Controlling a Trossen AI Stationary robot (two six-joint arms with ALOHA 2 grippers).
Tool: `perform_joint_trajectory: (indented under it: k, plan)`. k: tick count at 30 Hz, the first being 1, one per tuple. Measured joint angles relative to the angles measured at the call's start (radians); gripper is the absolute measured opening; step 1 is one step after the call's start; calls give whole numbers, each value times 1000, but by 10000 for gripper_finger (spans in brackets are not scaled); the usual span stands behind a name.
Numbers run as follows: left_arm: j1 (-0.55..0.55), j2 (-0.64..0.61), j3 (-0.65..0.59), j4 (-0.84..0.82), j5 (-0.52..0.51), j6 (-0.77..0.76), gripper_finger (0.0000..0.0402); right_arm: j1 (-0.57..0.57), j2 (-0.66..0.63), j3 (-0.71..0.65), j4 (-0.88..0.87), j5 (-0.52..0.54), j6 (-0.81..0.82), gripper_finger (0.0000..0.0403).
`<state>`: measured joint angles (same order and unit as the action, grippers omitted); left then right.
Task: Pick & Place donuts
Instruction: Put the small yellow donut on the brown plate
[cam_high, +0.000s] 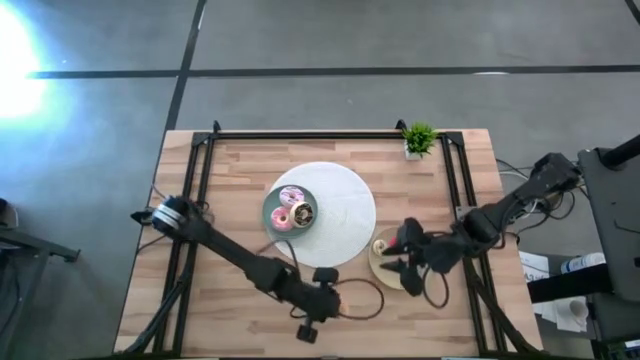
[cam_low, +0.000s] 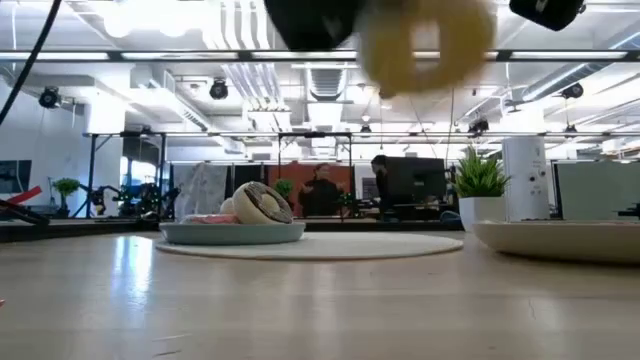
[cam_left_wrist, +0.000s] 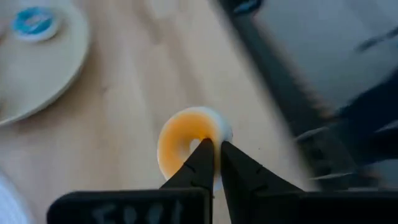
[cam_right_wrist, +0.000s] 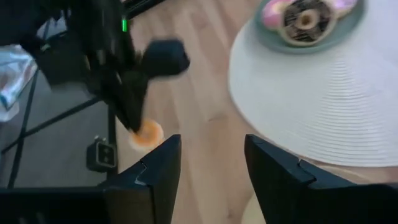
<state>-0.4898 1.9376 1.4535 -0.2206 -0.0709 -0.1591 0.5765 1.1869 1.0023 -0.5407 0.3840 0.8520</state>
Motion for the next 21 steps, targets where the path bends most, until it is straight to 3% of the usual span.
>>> perform_joint_trajectory:
  k: [7, 16, 21]
  plan:
    - [125, -179, -70, 79, 368, -188, 0, 61, 95, 75, 33, 51, -55, 153]
    - [274, -280, -154, 255, 493, -295, 0, 72, 275, 299, -41, 61, -458, 167]
    - [317, -285, -153, 267, 584, -323, 0, 69, 336, 361, -145, 64, -485, 202]
